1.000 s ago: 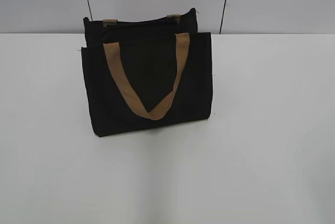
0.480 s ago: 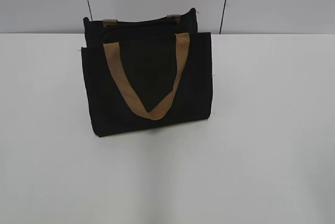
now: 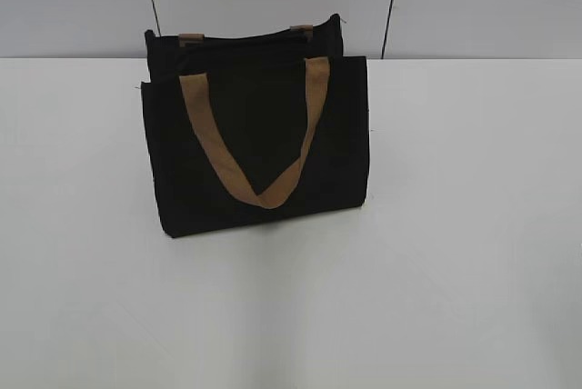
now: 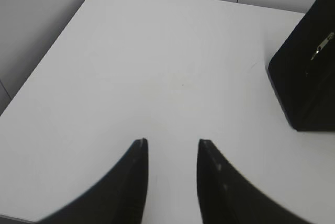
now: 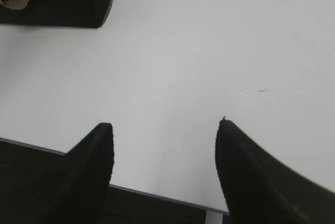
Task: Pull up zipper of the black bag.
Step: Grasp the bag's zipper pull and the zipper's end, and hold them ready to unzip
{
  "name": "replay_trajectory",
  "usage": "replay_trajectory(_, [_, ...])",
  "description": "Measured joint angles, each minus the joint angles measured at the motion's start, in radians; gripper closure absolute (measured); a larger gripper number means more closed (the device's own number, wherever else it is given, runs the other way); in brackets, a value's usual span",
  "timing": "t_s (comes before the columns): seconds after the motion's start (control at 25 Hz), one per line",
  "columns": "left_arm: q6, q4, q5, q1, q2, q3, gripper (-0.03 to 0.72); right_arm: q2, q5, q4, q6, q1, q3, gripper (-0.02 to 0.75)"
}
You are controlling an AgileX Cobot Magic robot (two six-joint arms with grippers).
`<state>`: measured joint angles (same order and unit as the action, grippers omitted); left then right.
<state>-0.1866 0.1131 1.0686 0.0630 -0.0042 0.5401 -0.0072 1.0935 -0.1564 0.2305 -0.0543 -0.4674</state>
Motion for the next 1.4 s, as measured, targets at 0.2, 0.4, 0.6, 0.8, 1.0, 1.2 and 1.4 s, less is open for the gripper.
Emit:
replay_trajectory(0.2, [0.000, 0.000, 0.000, 0.000, 0.000, 0.000, 0.447, 0.000, 0.000, 0.000, 0.000, 0.000, 0.000, 0.269])
replay_trajectory(0.4, [0.000, 0.000, 0.000, 0.000, 0.000, 0.000, 0.447, 0.000, 0.000, 0.000, 0.000, 0.000, 0.000, 0.270])
replay_trajectory(0.6, [0.000, 0.000, 0.000, 0.000, 0.000, 0.000, 0.447, 0.000, 0.000, 0.000, 0.000, 0.000, 0.000, 0.270])
replay_trajectory(0.8, [0.000, 0.000, 0.000, 0.000, 0.000, 0.000, 0.447, 0.000, 0.000, 0.000, 0.000, 0.000, 0.000, 0.270])
replay_trajectory(1.0, [0.000, 0.000, 0.000, 0.000, 0.000, 0.000, 0.447, 0.000, 0.000, 0.000, 0.000, 0.000, 0.000, 0.270])
replay_trajectory(1.2, [0.000, 0.000, 0.000, 0.000, 0.000, 0.000, 0.447, 0.000, 0.000, 0.000, 0.000, 0.000, 0.000, 0.270])
replay_trajectory(1.4, [0.000, 0.000, 0.000, 0.000, 0.000, 0.000, 0.447, 0.000, 0.000, 0.000, 0.000, 0.000, 0.000, 0.270])
